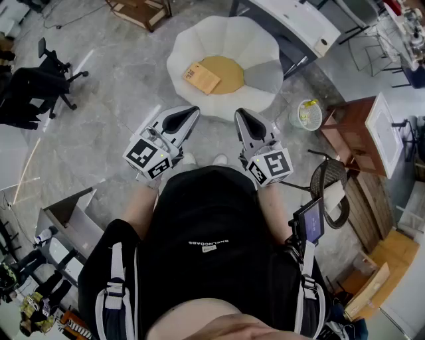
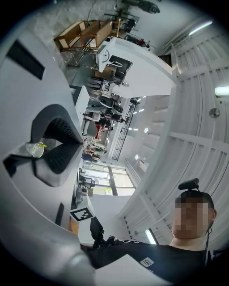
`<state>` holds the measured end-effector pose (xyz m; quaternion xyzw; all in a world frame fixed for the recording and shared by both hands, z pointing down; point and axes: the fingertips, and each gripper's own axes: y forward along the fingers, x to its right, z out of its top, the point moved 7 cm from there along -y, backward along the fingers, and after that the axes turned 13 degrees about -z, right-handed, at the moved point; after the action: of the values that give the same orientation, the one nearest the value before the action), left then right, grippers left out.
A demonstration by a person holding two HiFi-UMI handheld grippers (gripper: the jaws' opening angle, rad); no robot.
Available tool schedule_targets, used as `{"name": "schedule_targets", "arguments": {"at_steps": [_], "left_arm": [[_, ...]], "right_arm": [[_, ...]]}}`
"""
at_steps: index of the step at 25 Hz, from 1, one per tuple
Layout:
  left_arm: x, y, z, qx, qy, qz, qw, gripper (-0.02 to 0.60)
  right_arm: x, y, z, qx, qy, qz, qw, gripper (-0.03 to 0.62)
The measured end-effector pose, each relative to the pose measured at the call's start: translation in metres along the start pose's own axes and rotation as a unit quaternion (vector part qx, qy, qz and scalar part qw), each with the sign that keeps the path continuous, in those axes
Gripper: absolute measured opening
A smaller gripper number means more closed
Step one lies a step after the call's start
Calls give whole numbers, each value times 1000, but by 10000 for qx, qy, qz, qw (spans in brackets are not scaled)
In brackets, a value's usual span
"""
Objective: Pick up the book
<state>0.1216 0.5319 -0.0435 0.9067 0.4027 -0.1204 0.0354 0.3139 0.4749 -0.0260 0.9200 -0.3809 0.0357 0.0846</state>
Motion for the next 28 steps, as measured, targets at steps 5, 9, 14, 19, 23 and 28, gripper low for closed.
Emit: {"name": "schedule_targets", "arguments": {"at_steps": [5,9,14,19,23,28], "left_arm": [[15,19,2,-177,300,-23,9994,14],[12,26,3,-59,109,-35,9999,14],[11,36,-1,32,44,-10,10000,14],[12,48,-5,-36,-22,14,10000,14],[18,63,-9,-113,37,51,9999,14],[17,94,-14,-209,10,134,9997,14]], "right_arm": [[16,-11,4,0,75,-34,10000,35],[24,-13,6,24,101,-57,9999,35],[39,-16,1,5,151,-94,9998,35],[51,-20,-1,0,216,-82,9997,35],[65,-27,-5,-12,279,-45,9996,35],[97,-28,-8,-37,386,43,9992,35]]}}
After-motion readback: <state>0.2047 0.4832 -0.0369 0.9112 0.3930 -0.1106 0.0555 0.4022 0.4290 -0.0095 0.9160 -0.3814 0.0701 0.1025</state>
